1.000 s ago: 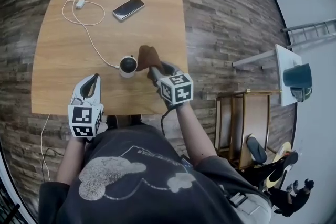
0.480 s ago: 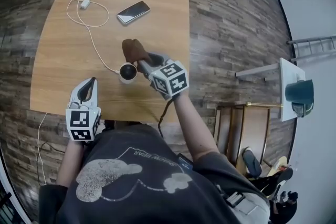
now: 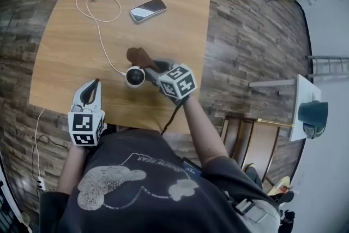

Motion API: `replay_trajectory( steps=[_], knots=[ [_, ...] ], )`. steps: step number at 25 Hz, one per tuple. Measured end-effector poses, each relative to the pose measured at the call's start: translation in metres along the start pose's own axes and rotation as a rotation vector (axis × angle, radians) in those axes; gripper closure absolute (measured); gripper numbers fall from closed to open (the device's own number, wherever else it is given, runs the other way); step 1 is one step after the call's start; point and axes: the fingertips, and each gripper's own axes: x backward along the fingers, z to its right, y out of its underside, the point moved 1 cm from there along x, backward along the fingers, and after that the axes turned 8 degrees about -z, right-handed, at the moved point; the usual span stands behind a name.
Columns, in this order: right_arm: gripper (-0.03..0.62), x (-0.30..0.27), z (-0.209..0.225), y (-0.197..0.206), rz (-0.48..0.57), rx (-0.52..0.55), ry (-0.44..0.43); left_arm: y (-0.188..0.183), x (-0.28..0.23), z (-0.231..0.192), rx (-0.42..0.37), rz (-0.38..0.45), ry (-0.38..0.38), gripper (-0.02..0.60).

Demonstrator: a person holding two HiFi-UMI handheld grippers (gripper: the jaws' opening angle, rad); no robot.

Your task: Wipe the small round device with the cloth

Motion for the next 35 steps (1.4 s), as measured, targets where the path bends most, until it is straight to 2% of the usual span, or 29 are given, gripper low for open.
replay_trajectory(
  steps=[5,8,11,15,18,23,28,32,35],
  knots=[
    [0.514,-0.010,0.001,0.012,-0.087,0.055,-0.015,0.002,-0.002,0.003,0.016,-0.015,-0.020,0.563],
    [0.514,-0.011,0.004,0.018,-0.097,0.043,0.000,0.007,-0.003,0.003,0.023,-0.025,-0.029,0.563],
    [0.514,-0.006,0.014,0.020,-0.059,-0.011,0.048,0.007,-0.005,0.002,0.023,-0.033,-0.039,0.563],
    [0.514,0.017,0.020,0.014,0.054,-0.101,0.102,0.001,-0.010,-0.004,0.019,-0.031,-0.042,0.563],
    [0.514,0.044,0.016,-0.001,0.135,-0.114,0.144,-0.009,-0.011,-0.010,0.014,-0.003,-0.031,0.563],
    [0.514,0.080,-0.006,-0.028,0.234,-0.124,0.237,-0.009,-0.015,-0.021,-0.007,0.018,0.035,0.563],
    [0.514,0.105,-0.034,-0.046,0.316,-0.167,0.336,-0.016,-0.020,-0.023,-0.075,0.032,0.139,0.563],
    [0.514,0.089,-0.076,-0.050,0.371,-0.244,0.337,-0.014,-0.015,-0.033,-0.119,0.040,0.205,0.563],
    [0.514,0.065,-0.107,-0.049,0.364,-0.293,0.334,-0.007,-0.011,-0.046,-0.120,0.034,0.245,0.563]
  ],
)
